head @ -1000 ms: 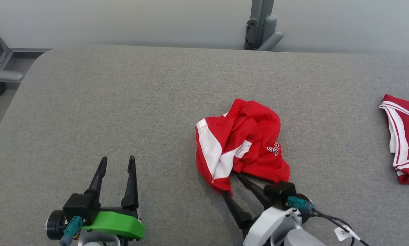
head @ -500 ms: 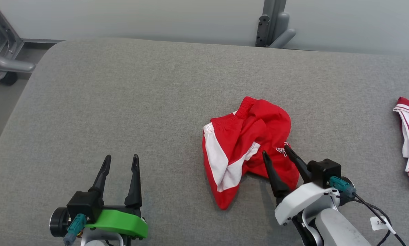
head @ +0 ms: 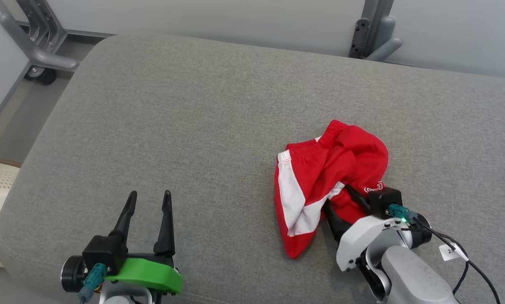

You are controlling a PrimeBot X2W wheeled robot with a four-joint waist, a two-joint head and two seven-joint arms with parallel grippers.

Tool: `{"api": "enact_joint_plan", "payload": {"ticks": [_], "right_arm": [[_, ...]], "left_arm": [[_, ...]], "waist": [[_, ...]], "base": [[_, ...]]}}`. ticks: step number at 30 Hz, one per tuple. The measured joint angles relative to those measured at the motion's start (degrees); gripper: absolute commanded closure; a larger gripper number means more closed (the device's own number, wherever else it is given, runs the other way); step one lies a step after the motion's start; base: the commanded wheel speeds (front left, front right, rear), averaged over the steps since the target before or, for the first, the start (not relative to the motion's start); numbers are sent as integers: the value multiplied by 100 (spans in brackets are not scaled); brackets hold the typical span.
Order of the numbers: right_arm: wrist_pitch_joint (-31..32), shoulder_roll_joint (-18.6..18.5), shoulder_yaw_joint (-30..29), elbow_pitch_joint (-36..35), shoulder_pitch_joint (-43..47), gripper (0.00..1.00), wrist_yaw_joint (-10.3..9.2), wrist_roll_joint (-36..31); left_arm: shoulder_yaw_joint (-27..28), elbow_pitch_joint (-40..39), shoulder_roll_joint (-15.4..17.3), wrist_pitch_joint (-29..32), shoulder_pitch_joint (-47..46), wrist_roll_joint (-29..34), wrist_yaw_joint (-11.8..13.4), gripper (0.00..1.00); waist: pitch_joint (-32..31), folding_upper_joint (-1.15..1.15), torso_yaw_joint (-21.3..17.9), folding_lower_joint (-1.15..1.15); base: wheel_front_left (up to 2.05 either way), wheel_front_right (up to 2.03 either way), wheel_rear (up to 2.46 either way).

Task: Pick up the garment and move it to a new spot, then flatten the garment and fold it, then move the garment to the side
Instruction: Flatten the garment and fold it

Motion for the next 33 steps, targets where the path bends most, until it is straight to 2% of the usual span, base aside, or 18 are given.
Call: {"api": "enact_joint_plan", "payload": {"ticks": [3,4,5,7,8,15,22,28,33], "right_arm": [[-37,14,136,179,-142,0,0,90],[-80,23,204,205,-214,20,0,162],[-97,25,240,208,-230,68,0,177],[-127,31,274,191,-238,94,0,193],[-130,30,286,165,-240,100,0,215],[-154,-35,166,-511,-115,100,0,233],[-155,-248,-108,-1414,526,100,0,315],[77,-624,-890,-2033,1027,100,0,181],[497,-845,-1343,-2173,1183,100,0,-279]], "left_arm": [[9,-1,0,0,-4,0,0,0],[27,-2,0,0,-4,0,0,0],[37,-2,0,0,-4,1,0,0],[57,-2,0,0,-4,13,0,0],[64,-3,0,0,-3,16,1,0],[93,-35,0,0,3,23,4,0],[107,-35,-1,-1,57,23,9,0],[126,-60,-1,0,69,31,9,0],[86,-51,-1,0,57,30,9,0]], "waist": [[34,0,67,0],[49,0,93,0],[49,0,96,0],[41,0,85,0],[36,0,74,0],[-3,0,-98,0],[-80,0,-343,0],[-122,0,-610,0],[-86,0,-796,0]], "base": [[0,0,0],[0,0,0],[0,0,0],[0,0,0],[0,0,0],[0,0,0],[0,0,0],[0,0,0],[0,0,0]]}}
